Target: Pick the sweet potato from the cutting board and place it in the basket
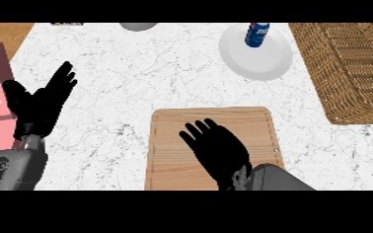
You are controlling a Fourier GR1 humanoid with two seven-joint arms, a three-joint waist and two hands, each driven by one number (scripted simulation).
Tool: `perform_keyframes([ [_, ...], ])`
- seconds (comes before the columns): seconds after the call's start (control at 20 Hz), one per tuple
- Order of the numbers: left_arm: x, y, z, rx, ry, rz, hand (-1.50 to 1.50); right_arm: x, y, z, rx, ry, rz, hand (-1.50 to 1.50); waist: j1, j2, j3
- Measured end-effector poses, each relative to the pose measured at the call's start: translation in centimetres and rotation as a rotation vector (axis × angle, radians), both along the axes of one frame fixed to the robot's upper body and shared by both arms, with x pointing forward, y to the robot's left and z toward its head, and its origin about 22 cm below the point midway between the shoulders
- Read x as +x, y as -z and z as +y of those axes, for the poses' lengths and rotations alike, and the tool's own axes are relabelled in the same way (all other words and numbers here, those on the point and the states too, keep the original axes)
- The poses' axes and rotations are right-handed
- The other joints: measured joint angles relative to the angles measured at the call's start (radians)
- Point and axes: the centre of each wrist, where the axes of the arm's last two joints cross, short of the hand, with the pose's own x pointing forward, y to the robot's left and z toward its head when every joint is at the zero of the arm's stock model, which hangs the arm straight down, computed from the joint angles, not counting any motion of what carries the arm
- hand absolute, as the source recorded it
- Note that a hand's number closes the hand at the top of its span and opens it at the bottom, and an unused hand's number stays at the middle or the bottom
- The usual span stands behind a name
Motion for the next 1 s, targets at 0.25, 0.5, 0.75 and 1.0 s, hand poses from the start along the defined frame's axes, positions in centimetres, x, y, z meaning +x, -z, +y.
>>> perform_keyframes([
  [0.25, -0.3, 0.1, 0.5, -0.005, -0.006, 0.006, 0.0, 0.1, 0.3, -1.4, -0.017, -0.004, 0.0, -1.5, -0.001, -0.001, 0.0],
  [0.5, -0.2, 0.5, 0.3, -0.002, -0.006, 0.001, 0.0, 0.4, 0.2, -1.7, -0.002, -0.011, 0.02, -1.5, -0.002, 0.0, 0.0],
  [0.75, -0.1, 0.3, 0.1, 0.002, -0.005, 0.002, 0.0, 0.2, 0.0, -2.3, 0.028, -0.031, 0.056, -1.5, -0.002, -0.001, 0.0],
  [1.0, -0.3, 0.9, 0.0, 0.003, -0.006, -0.003, 0.0, -0.3, 0.6, -3.1, 0.017, -0.052, 0.068, -1.5, -0.003, -0.001, 0.0],
])
